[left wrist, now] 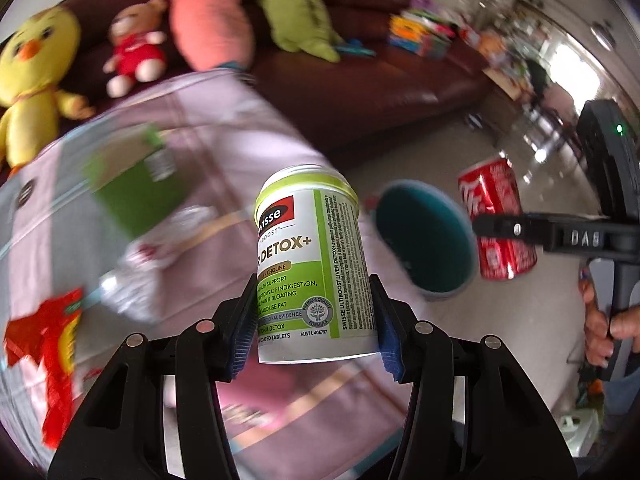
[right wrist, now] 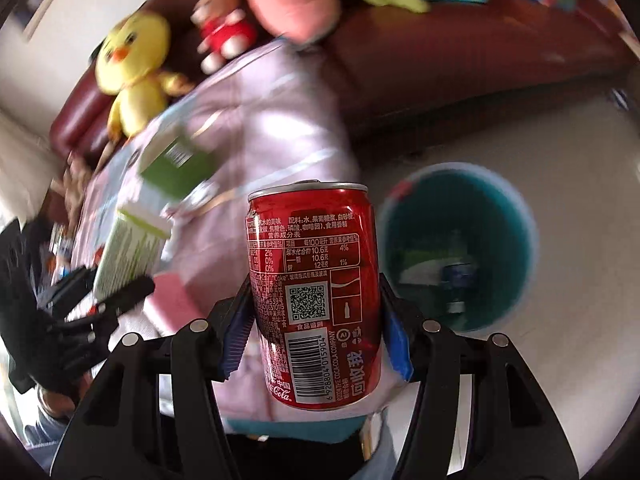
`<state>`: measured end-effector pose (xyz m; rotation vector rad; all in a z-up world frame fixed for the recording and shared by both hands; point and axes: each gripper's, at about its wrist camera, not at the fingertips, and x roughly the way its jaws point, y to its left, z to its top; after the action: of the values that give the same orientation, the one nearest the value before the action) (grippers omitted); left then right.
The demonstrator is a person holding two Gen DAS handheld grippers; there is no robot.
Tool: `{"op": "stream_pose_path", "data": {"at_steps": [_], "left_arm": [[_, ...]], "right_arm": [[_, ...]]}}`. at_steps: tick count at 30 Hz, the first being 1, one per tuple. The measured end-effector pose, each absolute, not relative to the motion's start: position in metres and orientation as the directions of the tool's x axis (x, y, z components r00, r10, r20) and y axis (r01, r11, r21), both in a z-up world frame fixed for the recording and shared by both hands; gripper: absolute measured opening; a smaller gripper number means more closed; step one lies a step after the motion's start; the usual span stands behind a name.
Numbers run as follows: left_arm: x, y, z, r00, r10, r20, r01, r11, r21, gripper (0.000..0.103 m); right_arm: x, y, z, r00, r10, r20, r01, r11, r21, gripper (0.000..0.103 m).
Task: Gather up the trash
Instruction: 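Carry jar and can over the teal bucket and open both tools to drop them, then move both tools back over the table toward the pink cup and green box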
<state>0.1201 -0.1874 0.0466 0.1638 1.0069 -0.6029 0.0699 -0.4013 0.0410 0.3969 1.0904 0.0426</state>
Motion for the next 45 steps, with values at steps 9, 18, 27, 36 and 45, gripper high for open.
{"op": "stream_pose_path", "data": {"at_steps": [9, 18, 27, 36, 45], "left_arm": [[0.127, -0.294, 0.014, 0.292, -0.382, -0.877, 0.651, 0.751, -0.11, 0.053], [0.135, -0.353, -0.033, 0.205, -0.321, -0.925, 0.686, 0.721, -0.098, 0.053], [0.147, -0.389, -0.07, 0.136, -0.284, -0.949, 0.695, 0.71, -0.113, 0.053], [0.148, -0.395, -0.084, 0.116, -0.252, -0.961, 0.701, 0.707, -0.1, 0.062], [0.141, -0.381, -0.074, 0.122, -0.271, -0.955, 0.679, 0.724, -0.119, 0.068]], "right_arm": [[0.059, -0.492, 0.006, 0.472, 0.184, -0.862, 0.307, 0.883, 0.356, 0.055], [0.064, -0.524, -0.039, 0.428, 0.211, -0.879, 0.37, 0.846, 0.384, 0.055], [0.081, -0.528, -0.076, 0.369, 0.236, -0.899, 0.401, 0.832, 0.383, 0.055], [0.092, -0.524, -0.096, 0.327, 0.282, -0.902, 0.412, 0.816, 0.404, 0.061], [0.084, -0.523, -0.08, 0.346, 0.24, -0.907, 0.412, 0.829, 0.377, 0.073]]}}
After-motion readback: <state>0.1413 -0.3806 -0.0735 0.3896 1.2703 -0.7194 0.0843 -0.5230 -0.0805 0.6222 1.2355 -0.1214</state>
